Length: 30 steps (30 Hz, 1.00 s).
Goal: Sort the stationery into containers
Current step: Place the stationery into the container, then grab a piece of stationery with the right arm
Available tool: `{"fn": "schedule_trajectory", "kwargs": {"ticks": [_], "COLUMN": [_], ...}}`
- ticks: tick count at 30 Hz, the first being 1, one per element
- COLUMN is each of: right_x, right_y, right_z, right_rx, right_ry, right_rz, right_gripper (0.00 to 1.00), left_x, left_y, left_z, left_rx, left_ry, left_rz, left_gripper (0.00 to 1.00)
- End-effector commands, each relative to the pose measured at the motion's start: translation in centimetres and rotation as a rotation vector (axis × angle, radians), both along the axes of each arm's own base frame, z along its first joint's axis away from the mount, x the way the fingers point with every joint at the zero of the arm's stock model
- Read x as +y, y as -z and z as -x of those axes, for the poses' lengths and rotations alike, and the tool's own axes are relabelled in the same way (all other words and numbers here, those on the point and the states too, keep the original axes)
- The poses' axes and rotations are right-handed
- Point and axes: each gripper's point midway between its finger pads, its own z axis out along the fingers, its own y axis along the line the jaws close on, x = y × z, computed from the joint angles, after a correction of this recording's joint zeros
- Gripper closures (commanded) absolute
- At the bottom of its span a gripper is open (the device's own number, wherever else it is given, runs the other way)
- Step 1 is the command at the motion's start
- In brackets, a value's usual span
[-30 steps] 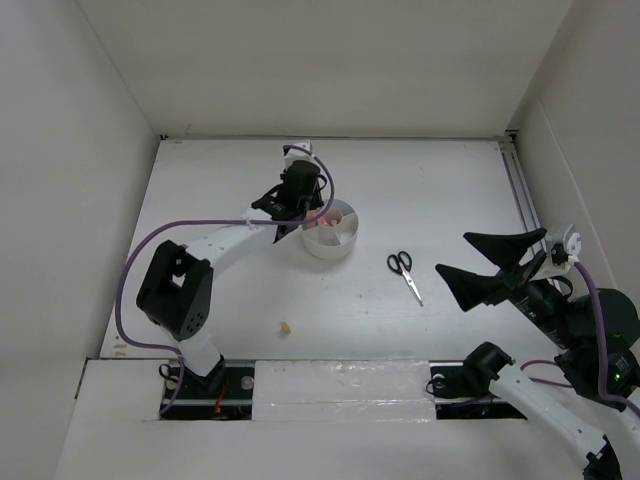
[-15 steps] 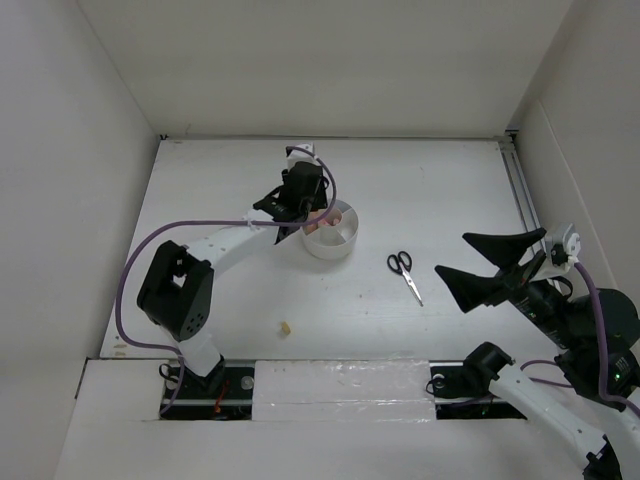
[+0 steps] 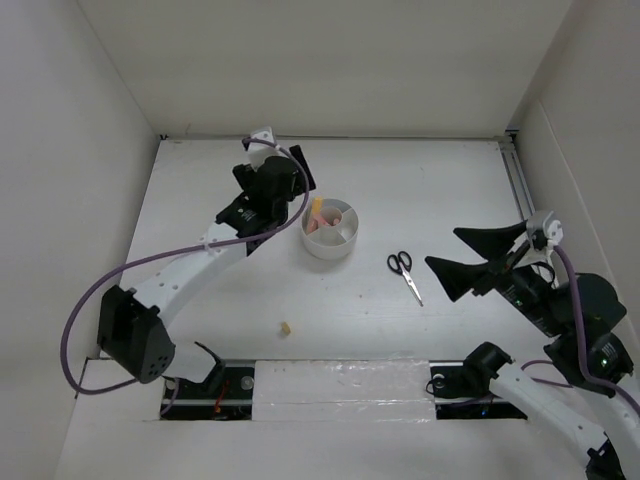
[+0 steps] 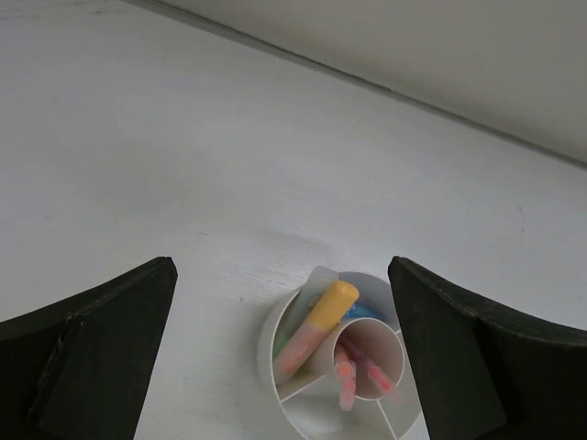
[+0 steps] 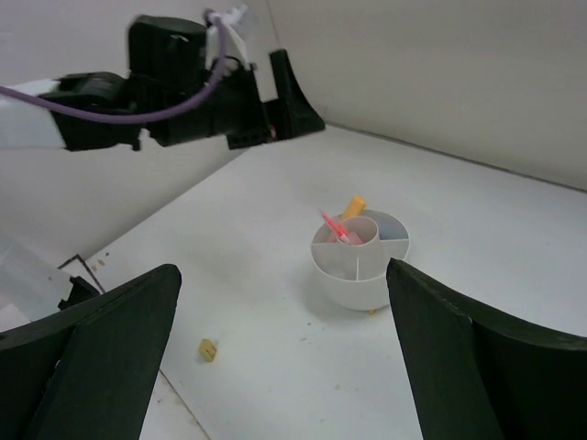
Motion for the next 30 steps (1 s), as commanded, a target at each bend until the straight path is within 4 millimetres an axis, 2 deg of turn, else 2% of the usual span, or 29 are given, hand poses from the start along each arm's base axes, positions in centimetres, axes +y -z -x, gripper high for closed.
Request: {"fn": "schedule_trajectory", "kwargs": {"ticks": [1, 2, 3, 4, 5, 6, 7, 8, 9, 10, 11, 12, 14, 17, 18, 20, 21, 22, 23, 24, 25, 27, 28, 30], "right_x": [0.7, 1.1, 1.5, 1.8, 2.0, 2.2, 2.4, 2.4, 2.6, 2.6, 2.7, 2.7, 2.9, 2.9, 2.8, 2.9, 3.1, 3.5, 4.4, 5.4, 6.5, 8.7, 10.0, 12.1], "right_y": [0.7, 1.6, 1.8, 2.2, 3.0, 2.9, 3.5, 3.5, 3.7, 4.3, 4.9, 4.7, 5.9, 6.3, 6.0, 6.4, 6.8, 7.2, 8.6, 8.9, 9.5, 12.2, 12.0, 14.2], "right_z": [-1.9, -2.4, -2.4, -2.5, -2.5, -2.8, -2.8, -2.8, -3.0, -3.0, -3.2, -2.9, -3.3, -3.5, -3.7, -3.7, -4.0, -4.1, -4.7, -4.8, -4.6, -4.4, -4.3, -4.1], "right_rx": [0.053, 0.083, 0.09, 0.099, 0.112, 0.113, 0.122, 0.122, 0.13, 0.149, 0.16, 0.16, 0.185, 0.193, 0.185, 0.199, 0.211, 0.224, 0.264, 0.275, 0.291, 0.354, 0.337, 0.388], "right_ry": [0.037, 0.036, 0.021, 0.011, 0.001, 0.0, -0.008, -0.008, -0.008, -0.008, -0.006, -0.015, -0.013, -0.003, 0.007, 0.007, 0.007, -0.008, -0.029, -0.062, -0.104, -0.154, -0.168, -0.196], "right_rz": [-0.007, 0.005, 0.013, 0.008, 0.021, 0.021, 0.029, 0.029, 0.036, 0.049, 0.071, 0.072, 0.118, 0.123, 0.116, 0.114, 0.123, 0.134, 0.166, 0.165, 0.164, 0.159, 0.131, 0.151], "right_gripper": [0.0, 0.0, 0.0, 0.0, 0.0, 0.0, 0.0, 0.0, 0.0, 0.0, 0.0, 0.0, 0.0, 0.0, 0.0, 0.0, 0.0, 0.0, 0.01, 0.03, 0.04, 0.06, 0.06, 0.07], "left_x": [4.3, 4.9, 6.6, 6.9, 6.7, 6.7, 6.2, 5.8, 6.0, 6.1, 5.8, 5.9, 6.1, 6.1, 5.3, 4.4, 3.7, 3.7, 4.0, 4.8, 5.5, 6.8, 8.1, 10.0], "left_y": [-3.3, -3.3, -3.3, -3.6, -3.4, -6.1, -3.6, -3.2, -4.0, -2.6, -0.1, 1.4, 4.9, 6.2, 7.2, 7.5, 8.6, 8.7, 9.2, 9.5, 7.9, 5.6, 3.1, 0.8], "left_z": [1.5, 2.1, 4.0, 4.8, 5.8, 7.2, 8.5, 9.8, 11.9, 13.0, 14.2, 15.2, 17.4, 19.6, 20.7, 22.0, 22.9, 23.3, 23.7, 24.1, 23.7, 23.5, 22.9, 22.4], "left_rx": [-0.04, -0.028, 0.006, 0.0, 0.013, -0.062, -0.017, -0.015, -0.039, 0.001, 0.08, 0.138, 0.268, 0.326, 0.374, 0.398, 0.453, 0.46, 0.482, 0.501, 0.454, 0.372, 0.285, 0.206], "left_ry": [-0.181, -0.213, -0.27, -0.329, -0.29, -0.224, -0.154, -0.129, -0.089, -0.071, -0.051, -0.064, -0.046, 0.002, 0.053, 0.126, 0.165, 0.188, 0.178, 0.146, 0.124, 0.089, 0.045, -0.02], "left_rz": [0.058, 0.08, 0.093, 0.222, 0.247, 0.339, 0.332, 0.382, 0.443, 0.447, 0.446, 0.47, 0.422, 0.453, 0.472, 0.516, 0.523, 0.513, 0.499, 0.47, 0.47, 0.477, 0.483, 0.461], "left_gripper": [0.0, 0.0, 0.0, 0.0, 0.0, 0.0, 0.0, 0.0, 0.0, 0.0, 0.0, 0.0, 0.0, 0.0, 0.0, 0.0, 0.0, 0.0, 0.0, 0.0, 0.0, 0.0, 0.0, 0.0]}}
